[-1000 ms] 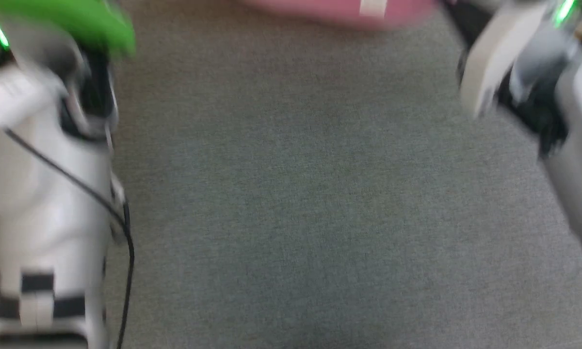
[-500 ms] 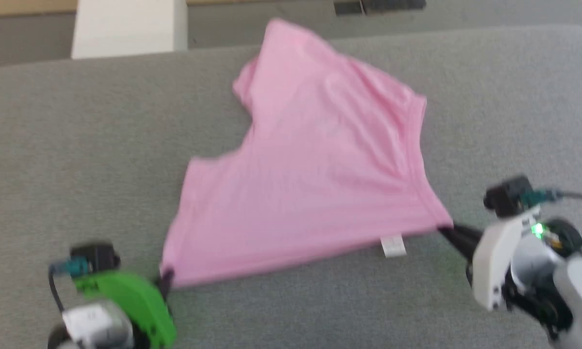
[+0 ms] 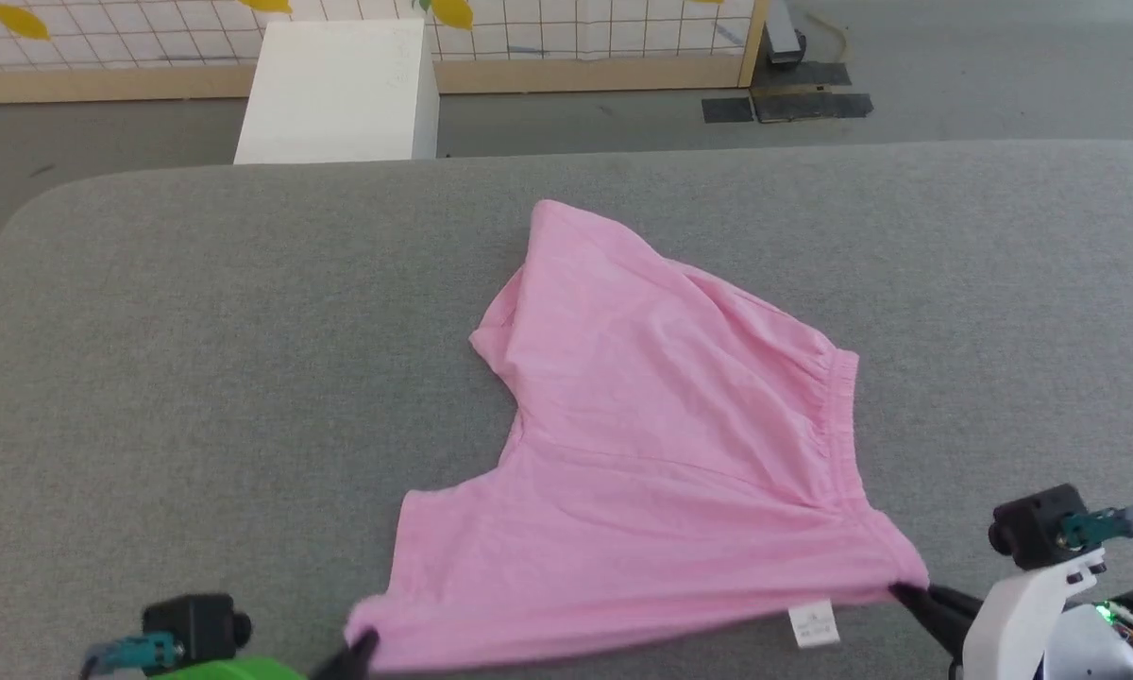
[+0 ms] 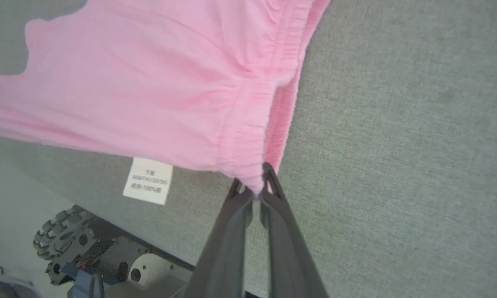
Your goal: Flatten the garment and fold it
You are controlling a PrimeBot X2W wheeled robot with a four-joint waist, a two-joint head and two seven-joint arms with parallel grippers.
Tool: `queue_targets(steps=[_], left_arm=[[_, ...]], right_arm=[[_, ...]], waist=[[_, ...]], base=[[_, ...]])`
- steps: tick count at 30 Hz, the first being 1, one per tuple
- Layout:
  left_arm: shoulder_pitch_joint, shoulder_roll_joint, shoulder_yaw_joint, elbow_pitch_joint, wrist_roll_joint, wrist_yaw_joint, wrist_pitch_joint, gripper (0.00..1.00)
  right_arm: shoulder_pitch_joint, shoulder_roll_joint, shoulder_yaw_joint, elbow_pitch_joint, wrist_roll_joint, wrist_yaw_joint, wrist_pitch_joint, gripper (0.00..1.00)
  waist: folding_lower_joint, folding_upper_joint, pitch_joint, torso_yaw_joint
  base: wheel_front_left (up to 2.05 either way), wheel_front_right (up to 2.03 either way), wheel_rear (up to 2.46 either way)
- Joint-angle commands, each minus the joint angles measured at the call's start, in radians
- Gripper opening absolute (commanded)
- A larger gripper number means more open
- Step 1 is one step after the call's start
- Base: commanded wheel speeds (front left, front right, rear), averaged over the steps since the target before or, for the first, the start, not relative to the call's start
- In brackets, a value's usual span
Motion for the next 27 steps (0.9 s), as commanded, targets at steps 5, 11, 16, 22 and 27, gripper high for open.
queue_targets(steps=[5,11,16,22,27], left_arm=[[-0.27,-0.055,-0.001,0.112,0.088,-0.057,-0.188,0.0],[-0.584,-0.092,-0.036,0.287,0.139,-0.103,-0.245,0.0],[-0.839,-0.052,-0.046,0.443,0.194,-0.128,-0.213,0.0],[-1.048,-0.026,-0.032,0.623,0.197,-0.143,-0.17,0.0],[-1.158,0.003,-0.047,0.757,0.221,-0.144,-0.119,0.0]], right_arm=[[-0.062,0.079,-0.013,-0.042,-0.074,-0.002,-0.124,0.0],[-0.215,0.097,0.03,0.023,-0.089,-0.002,-0.228,0.0],[-0.342,0.136,0.035,0.098,-0.104,-0.002,-0.296,0.0],[-0.477,0.192,0.025,0.213,-0.123,-0.002,-0.354,0.0],[-0.577,0.232,0.023,0.313,-0.146,-0.002,-0.373,0.0]], waist=[[0.0002,0.0,0.062,-0.023],[0.0002,0.0,0.148,-0.066],[0.0002,0.0,0.232,-0.122],[0.0002,0.0,0.325,-0.191],[0.0002,0.0,0.382,-0.236]], base=[[0.0,0.0,0.0],[0.0,0.0,0.0],[0.0,0.0,0.0],[0.0,0.0,0.0],[0.0,0.0,0.0]])
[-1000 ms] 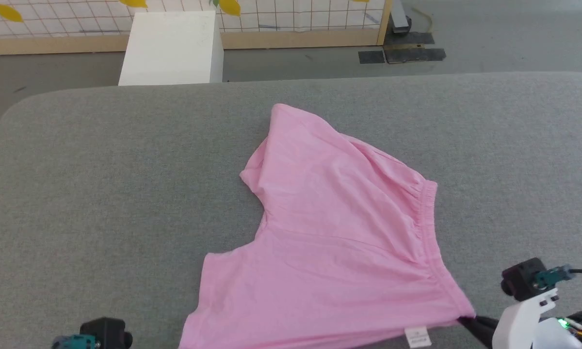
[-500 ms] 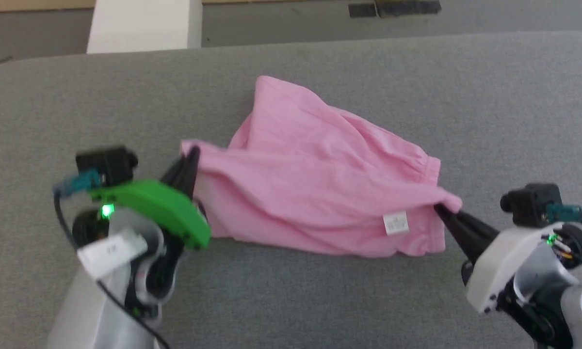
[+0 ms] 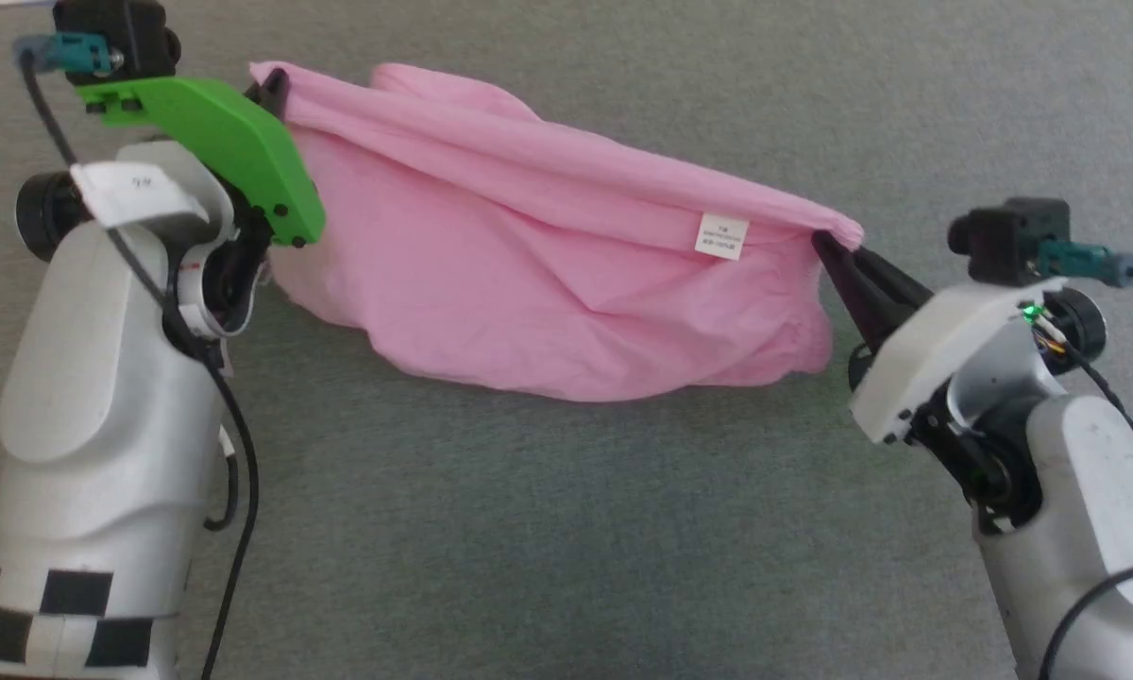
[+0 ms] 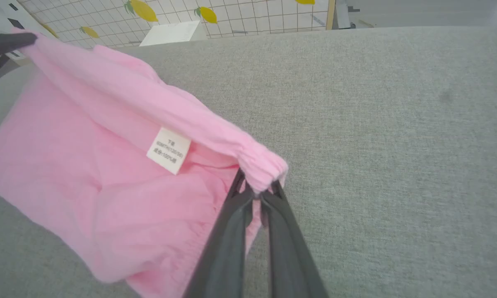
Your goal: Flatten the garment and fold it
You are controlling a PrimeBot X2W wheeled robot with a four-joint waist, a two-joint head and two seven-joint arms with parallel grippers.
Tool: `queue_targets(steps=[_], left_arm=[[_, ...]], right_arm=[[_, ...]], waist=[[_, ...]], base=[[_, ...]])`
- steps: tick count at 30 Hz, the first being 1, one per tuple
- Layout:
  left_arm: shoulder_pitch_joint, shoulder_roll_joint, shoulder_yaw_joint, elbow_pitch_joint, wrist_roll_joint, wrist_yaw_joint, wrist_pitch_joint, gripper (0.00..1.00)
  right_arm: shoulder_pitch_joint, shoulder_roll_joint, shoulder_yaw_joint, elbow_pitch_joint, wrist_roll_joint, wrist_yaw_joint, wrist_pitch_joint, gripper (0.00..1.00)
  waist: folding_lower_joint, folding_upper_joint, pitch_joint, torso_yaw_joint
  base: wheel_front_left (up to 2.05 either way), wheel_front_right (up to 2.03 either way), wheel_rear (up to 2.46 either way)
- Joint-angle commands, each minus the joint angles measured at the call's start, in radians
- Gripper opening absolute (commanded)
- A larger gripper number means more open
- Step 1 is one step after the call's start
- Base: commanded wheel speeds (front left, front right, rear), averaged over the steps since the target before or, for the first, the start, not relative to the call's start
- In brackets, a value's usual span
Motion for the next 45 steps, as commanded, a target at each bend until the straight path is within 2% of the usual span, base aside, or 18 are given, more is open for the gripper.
queue_targets(steps=[1,5,7,8,9,10,14,21,25,29,33,37,45], left_arm=[[-0.027,0.012,-0.007,0.028,0.009,0.0,0.02,0.0],[-0.051,0.031,-0.048,0.117,0.033,0.005,0.107,0.0],[-0.048,0.027,-0.052,0.137,0.031,0.012,0.124,0.44],[-0.041,0.025,-0.058,0.145,0.032,0.014,0.13,1.0],[-0.03,0.023,-0.063,0.15,0.035,0.018,0.131,1.0],[-0.021,0.024,-0.067,0.151,0.039,0.02,0.128,1.0],[0.035,0.009,-0.055,0.112,0.047,0.034,0.009,1.0],[0.219,-0.039,-0.03,-0.016,0.054,0.043,-0.287,1.0],[0.34,-0.06,-0.022,-0.089,0.067,0.061,-0.426,1.0],[0.442,-0.081,-0.018,-0.131,0.068,0.083,-0.503,1.0],[0.487,-0.086,-0.019,-0.123,0.077,0.106,-0.523,1.0],[0.471,-0.075,-0.016,-0.079,0.089,0.127,-0.507,1.0],[0.373,-0.037,-0.027,0.078,0.102,0.148,-0.379,1.0]], right_arm=[[-0.029,0.008,0.003,0.02,-0.009,-0.002,-0.003,0.0],[-0.092,0.018,0.027,0.094,-0.021,-0.002,0.019,0.0],[-0.111,0.022,0.039,0.119,-0.019,-0.002,0.031,0.0],[-0.119,0.024,0.045,0.13,-0.015,-0.002,0.037,0.14],[-0.123,0.025,0.047,0.133,-0.011,-0.002,0.034,0.47],[-0.123,0.026,0.047,0.135,-0.007,-0.002,0.029,1.0],[-0.087,0.021,0.025,0.116,0.004,-0.002,-0.012,1.0],[0.079,0.011,-0.021,-0.011,-0.018,-0.002,-0.087,1.0],[0.194,0.045,-0.064,-0.094,-0.06,-0.002,-0.138,1.0],[0.293,0.088,-0.093,-0.155,-0.117,-0.002,-0.214,1.0],[0.352,0.107,-0.101,-0.166,-0.184,-0.002,-0.292,1.0],[0.368,0.119,-0.093,-0.172,-0.204,-0.002,-0.356,1.0],[0.344,0.125,-0.071,-0.163,-0.237,-0.002,-0.442,1.0]], waist=[[0.0,0.0,0.08,-0.078],[0.0,0.0,0.095,-0.093],[0.0,0.0,0.095,-0.094],[0.0,0.0,0.091,-0.092],[0.0,0.0,0.085,-0.089],[0.0,0.0,0.078,-0.085],[0.0,0.0,0.033,-0.054],[0.0,0.0,-0.087,0.004],[0.0,0.0,-0.147,0.018],[0.0,0.0,-0.183,0.013],[0.0,0.0,-0.194,-0.005],[0.0,0.0,-0.185,-0.035],[0.0,0.0,-0.149,-0.104]], base=[[0.0,0.0,0.0],[0.0,0.0,0.0],[0.0,0.0,0.0],[0.0,0.0,0.0],[0.0,0.0,0.0],[0.0,0.0,0.0],[0.0,0.0,0.0],[0.0,0.0,0.0],[0.0,0.0,0.0],[0.0,0.0,0.0],[0.0,0.0,0.0],[0.0,0.0,0.0],[0.0,0.0,0.0]])
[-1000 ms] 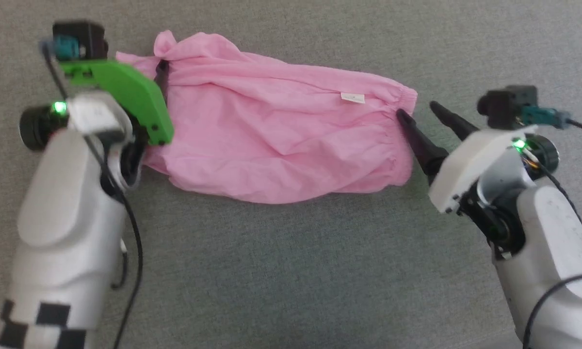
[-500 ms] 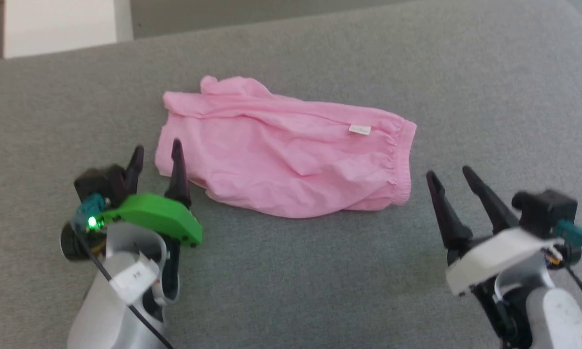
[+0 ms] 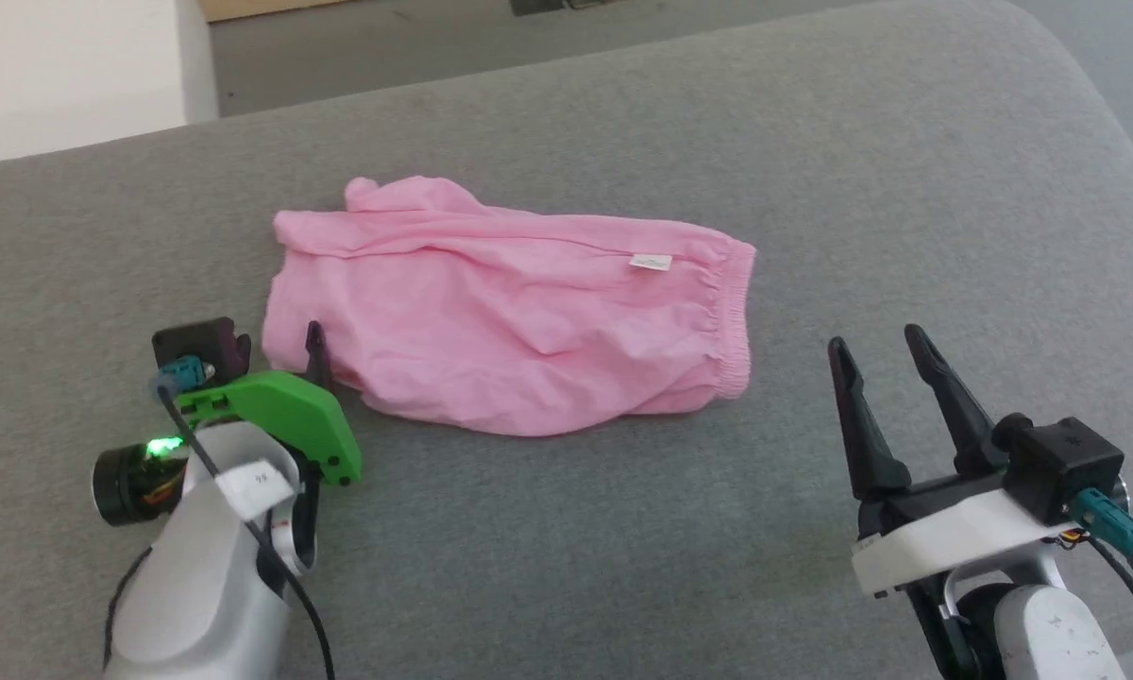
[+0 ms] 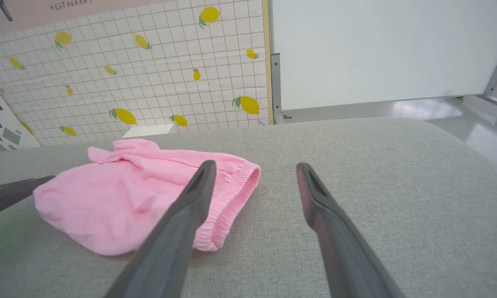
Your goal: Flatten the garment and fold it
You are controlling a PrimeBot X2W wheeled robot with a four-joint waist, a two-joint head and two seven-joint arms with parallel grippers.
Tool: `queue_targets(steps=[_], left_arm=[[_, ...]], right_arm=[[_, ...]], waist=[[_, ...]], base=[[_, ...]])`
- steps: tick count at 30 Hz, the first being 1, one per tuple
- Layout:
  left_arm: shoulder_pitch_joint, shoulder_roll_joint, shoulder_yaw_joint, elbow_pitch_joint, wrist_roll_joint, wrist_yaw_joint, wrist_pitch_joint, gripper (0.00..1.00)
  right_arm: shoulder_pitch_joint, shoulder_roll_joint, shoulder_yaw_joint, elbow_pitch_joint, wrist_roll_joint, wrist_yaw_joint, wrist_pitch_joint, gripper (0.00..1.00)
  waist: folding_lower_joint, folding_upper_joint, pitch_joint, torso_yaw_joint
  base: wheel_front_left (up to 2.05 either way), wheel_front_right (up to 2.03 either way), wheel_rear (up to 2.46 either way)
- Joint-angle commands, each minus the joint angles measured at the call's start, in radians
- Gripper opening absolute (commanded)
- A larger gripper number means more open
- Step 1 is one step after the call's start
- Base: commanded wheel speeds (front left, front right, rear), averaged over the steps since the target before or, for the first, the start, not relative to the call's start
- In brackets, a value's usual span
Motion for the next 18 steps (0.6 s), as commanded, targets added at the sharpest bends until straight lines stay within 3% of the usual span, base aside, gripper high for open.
queue_targets(steps=[1,9,10,11,14,18], left_arm=[[-0.028,0.012,0.0,0.027,0.012,0.009,0.026,1.0],[-0.062,0.01,-0.049,0.154,-0.02,0.001,0.281,1.0],[-0.059,0.004,-0.053,0.156,-0.031,-0.006,0.308,0.93],[-0.054,-0.001,-0.061,0.155,-0.041,-0.016,0.336,0.0],[-0.046,0.0,-0.074,0.135,-0.047,-0.032,0.355,0.0],[-0.031,0.002,-0.061,0.089,-0.041,-0.019,0.288,0.0]], right_arm=[[-0.013,0.003,0.008,0.008,0.003,-0.002,-0.014,1.0],[-0.023,0.003,0.045,0.053,0.017,-0.002,-0.032,1.0],[-0.023,0.003,0.046,0.056,0.018,-0.002,-0.032,1.0],[-0.024,0.003,0.047,0.059,0.019,-0.002,-0.031,1.0],[-0.026,0.003,0.05,0.064,0.019,-0.002,-0.027,1.0],[-0.033,0.003,0.055,0.073,0.012,-0.002,-0.01,1.0]], waist=[[0.0,-0.0001,0.026,-0.035],[0.0,-0.0001,0.032,-0.065],[0.0,-0.0001,0.031,-0.065],[0.0,-0.0001,0.03,-0.064],[0.0,-0.0001,0.025,-0.055],[0.0,-0.0001,0.013,-0.029]], base=[[0.0,0.0,0.0],[0.0,0.0,0.0],[0.0,0.0,0.0],[0.0,0.0,0.0],[0.0,0.0,0.0],[0.0,0.0,0.0]])
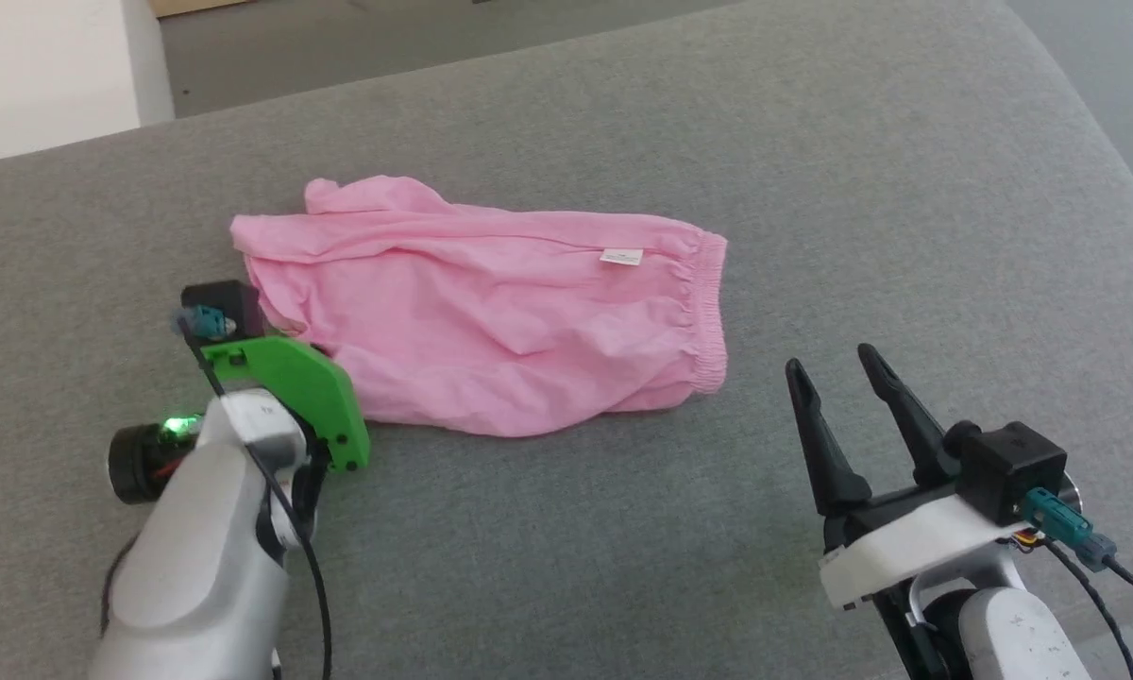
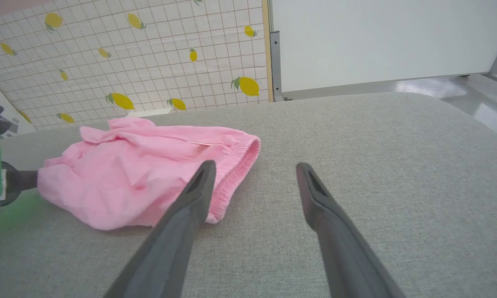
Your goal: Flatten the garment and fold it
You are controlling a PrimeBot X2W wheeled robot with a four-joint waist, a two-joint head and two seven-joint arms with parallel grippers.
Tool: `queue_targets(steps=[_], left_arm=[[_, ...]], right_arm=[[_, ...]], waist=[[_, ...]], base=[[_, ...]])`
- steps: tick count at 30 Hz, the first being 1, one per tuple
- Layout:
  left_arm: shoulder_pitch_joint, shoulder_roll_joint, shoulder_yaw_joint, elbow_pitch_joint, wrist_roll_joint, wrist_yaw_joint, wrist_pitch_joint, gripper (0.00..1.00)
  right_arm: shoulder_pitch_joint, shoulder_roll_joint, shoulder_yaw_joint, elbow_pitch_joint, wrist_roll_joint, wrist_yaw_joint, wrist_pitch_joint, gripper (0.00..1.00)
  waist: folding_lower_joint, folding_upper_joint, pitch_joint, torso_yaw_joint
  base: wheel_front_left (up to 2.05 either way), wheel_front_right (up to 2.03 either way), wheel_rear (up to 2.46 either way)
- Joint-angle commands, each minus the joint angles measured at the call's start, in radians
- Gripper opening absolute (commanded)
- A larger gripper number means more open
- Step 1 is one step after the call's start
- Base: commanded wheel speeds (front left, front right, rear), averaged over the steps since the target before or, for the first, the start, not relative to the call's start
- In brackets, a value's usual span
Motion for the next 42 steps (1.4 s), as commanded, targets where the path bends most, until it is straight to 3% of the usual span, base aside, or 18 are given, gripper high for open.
queue_targets(steps=[1,7,12,25,26,27,28,35,42], left_arm=[[0.061,-0.013,-0.007,0.008,-0.005,0.009,-0.015,0.0],[0.127,-0.02,0.019,-0.075,-0.011,0.034,-0.113,0.0],[0.151,-0.025,0.005,-0.125,-0.009,0.021,-0.142,0.0],[0.074,-0.048,-0.046,-0.107,0.015,-0.012,-0.183,0.0],[0.072,-0.047,-0.046,-0.103,0.015,-0.013,-0.187,0.0],[0.07,-0.046,-0.046,-0.099,0.015,-0.014,-0.19,0.0],[0.07,-0.044,-0.047,-0.095,0.017,-0.014,-0.195,0.0],[0.118,-0.03,-0.037,-0.109,0.023,0.011,-0.23,0.0],[0.271,-0.021,-0.043,-0.272,0.026,0.071,-0.218,0.0]], right_arm=[[-0.022,0.003,0.003,0.003,-0.002,-0.002,0.009,1.0],[-0.046,0.003,0.002,0.026,-0.01,-0.002,0.09,1.0],[-0.108,0.003,-0.003,0.084,-0.017,-0.002,0.181,1.0],[-0.273,0.003,0.049,0.389,-0.013,-0.002,0.479,1.0],[-0.278,0.003,0.058,0.396,-0.004,-0.002,0.498,0.49],[-0.282,0.003,0.063,0.397,0.001,-0.002,0.506,0.36],[-0.286,0.003,0.068,0.393,0.007,-0.002,0.506,0.0],[-0.266,0.003,0.054,0.335,0.019,-0.002,0.5,0.0],[-0.192,-0.046,0.015,0.169,-0.016,-0.002,0.597,0.0]], waist=[[0.0,-0.0001,-0.013,0.024],[0.0,-0.0001,-0.027,0.075],[0.0,-0.0001,-0.016,0.11],[0.0,-0.0001,0.022,0.14],[0.0,-0.0001,0.024,0.139],[0.0,-0.0001,0.025,0.138],[0.0,-0.0001,0.024,0.138],[0.0,-0.0001,-0.024,0.146],[0.0,-0.0001,-0.08,0.175]], base=[[0.0,0.0,0.0],[0.0,0.0,0.0],[0.0,0.0,0.0],[0.0,0.0,0.0],[0.0,0.0,0.0],[0.0,0.0,0.0],[0.0,0.0,0.0],[0.0,0.0,0.0],[0.0,0.0,0.0]])
